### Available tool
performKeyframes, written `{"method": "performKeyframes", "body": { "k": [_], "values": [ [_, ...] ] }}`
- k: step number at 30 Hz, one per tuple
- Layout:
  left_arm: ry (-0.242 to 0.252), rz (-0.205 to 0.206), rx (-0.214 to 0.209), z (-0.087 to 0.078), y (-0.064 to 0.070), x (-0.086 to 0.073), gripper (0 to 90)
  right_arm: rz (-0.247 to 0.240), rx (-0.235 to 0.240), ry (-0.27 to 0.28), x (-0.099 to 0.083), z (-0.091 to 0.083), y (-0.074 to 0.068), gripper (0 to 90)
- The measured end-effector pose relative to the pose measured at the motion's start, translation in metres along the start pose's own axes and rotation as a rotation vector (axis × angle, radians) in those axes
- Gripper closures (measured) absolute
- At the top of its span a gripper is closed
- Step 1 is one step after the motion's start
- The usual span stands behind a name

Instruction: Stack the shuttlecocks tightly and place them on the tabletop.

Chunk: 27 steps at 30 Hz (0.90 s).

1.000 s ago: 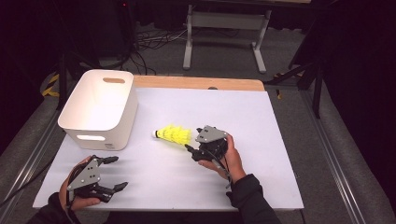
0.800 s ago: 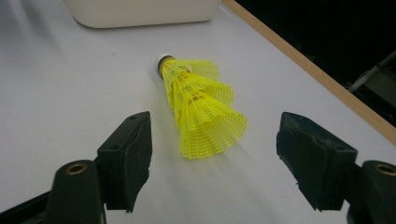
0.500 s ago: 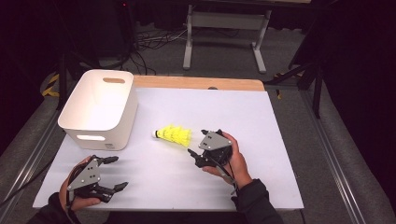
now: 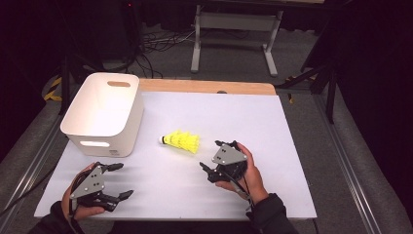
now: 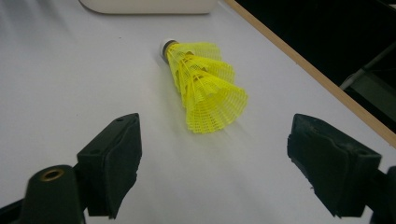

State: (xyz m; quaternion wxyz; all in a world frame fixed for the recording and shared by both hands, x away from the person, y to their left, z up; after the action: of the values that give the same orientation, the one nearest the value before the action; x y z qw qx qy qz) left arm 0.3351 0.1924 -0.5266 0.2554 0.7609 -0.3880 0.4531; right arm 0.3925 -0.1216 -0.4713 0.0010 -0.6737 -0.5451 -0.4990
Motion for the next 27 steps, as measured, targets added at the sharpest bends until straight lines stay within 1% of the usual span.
{"method": "performKeyframes", "body": {
  "k": [3, 5, 10, 14, 16, 17, 22, 27],
  "values": [
    [0.000, -0.001, 0.000, 0.000, 0.000, 0.000, 11.4, -0.001, -0.008, -0.009, -0.003, -0.001, -0.001, 18.1],
    [0.001, 0.000, 0.004, 0.000, 0.000, 0.000, 11.4, 0.014, -0.010, -0.018, -0.008, -0.002, -0.002, 17.6],
    [0.002, 0.000, 0.004, 0.000, 0.000, 0.000, 11.3, 0.003, -0.017, -0.019, -0.015, -0.005, -0.005, 16.9],
    [0.002, 0.000, 0.005, 0.000, 0.000, 0.000, 11.3, 0.015, -0.012, -0.009, -0.022, -0.010, -0.007, 16.4],
    [0.002, 0.000, 0.004, 0.000, 0.000, 0.000, 11.3, 0.003, -0.016, -0.017, -0.028, -0.013, -0.009, 16.4],
    [0.002, 0.000, 0.004, 0.000, 0.000, 0.000, 11.3, 0.003, -0.016, -0.017, -0.028, -0.013, -0.009, 16.4],
    [0.002, 0.001, 0.006, 0.000, 0.000, 0.000, 11.3, 0.013, -0.016, -0.013, -0.039, -0.019, -0.010, 16.4],
    [0.001, 0.000, 0.007, 0.001, 0.001, 0.000, 11.2, 0.015, -0.028, -0.017, -0.049, -0.024, -0.010, 16.4]
  ]
}}
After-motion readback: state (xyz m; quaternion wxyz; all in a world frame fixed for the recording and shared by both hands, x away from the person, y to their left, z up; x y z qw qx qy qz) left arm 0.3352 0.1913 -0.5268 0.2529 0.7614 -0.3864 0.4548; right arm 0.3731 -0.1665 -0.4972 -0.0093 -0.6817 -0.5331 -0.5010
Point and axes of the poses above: each handheld gripper's, and its own axes: z roughly forward along the jaws, x roughly out of its top, y roughly to its right, the point moved 7 cm from there along z, roughly forward along the jaws, and after that the axes turned 14 degrees about -z, right-handed, at the moved point
